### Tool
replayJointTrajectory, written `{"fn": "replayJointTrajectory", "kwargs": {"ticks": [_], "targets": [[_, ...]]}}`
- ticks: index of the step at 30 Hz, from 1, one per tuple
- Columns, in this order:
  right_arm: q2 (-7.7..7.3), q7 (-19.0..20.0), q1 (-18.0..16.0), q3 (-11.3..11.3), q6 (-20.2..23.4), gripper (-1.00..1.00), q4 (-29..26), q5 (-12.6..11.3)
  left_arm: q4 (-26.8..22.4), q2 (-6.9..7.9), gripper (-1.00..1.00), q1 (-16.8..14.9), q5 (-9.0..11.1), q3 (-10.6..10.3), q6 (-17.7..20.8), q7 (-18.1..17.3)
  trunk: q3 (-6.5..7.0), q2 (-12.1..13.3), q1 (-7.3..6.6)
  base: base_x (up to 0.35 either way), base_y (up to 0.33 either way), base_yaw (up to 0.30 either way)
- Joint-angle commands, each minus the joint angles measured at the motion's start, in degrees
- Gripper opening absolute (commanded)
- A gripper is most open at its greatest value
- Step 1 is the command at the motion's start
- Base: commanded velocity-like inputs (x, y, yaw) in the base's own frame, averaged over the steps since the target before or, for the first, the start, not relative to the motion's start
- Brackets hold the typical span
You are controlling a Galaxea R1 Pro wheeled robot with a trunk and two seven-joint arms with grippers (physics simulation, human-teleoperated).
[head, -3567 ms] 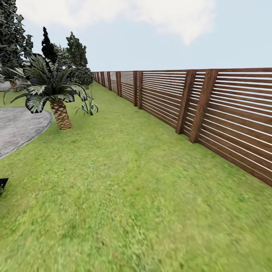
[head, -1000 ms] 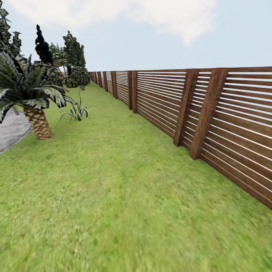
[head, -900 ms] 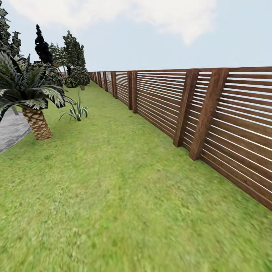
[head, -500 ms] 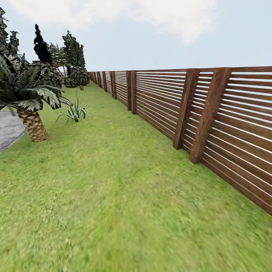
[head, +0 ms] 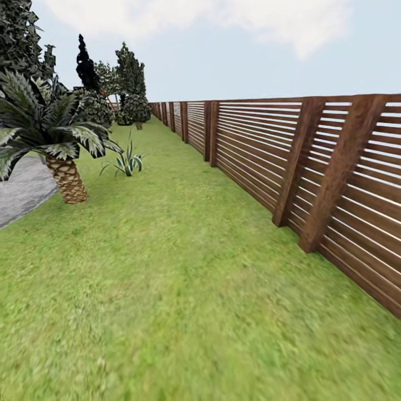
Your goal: Take the three Easter eggs out of the wicker basket on the lawn in the garden, then place them on the lawn next to a single tree (choose any tree) so that all three eggs are next to the same tree and none are left in the basket.
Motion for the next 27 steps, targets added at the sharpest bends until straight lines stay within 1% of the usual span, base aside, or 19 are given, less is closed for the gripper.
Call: {"fn": "replayJointTrajectory", "kwargs": {"ticks": [1, 9, 27], "targets": [[-0.01, 0.02, -0.06, 0.09, -0.3, 1.0, 0.15, 0.33, 0.08, 0.01, 1.0, -0.07, -0.37, 0.46, 0.08, 0.16, -0.12, -0.03, 0.03, 0.313, -0.075, 0.217], [0.04, 0.02, -0.07, 0.13, -0.3, 1.0, 0.19, 0.73, 0.08, 0.01, 1.0, -0.07, -0.37, 0.46, 0.08, 0.17, -0.63, -0.03, 0.03, 0.315, -0.016, 0.217], [-0.05, 0.02, -0.08, 0.13, -0.3, 1.0, 0.15, 0.83, 0.08, 0.01, 1.0, 0.01, -0.37, 0.46, 0.08, 0.16, -1.78, -0.03, 0.03, 0.317, 0.0, 0.217]]}}
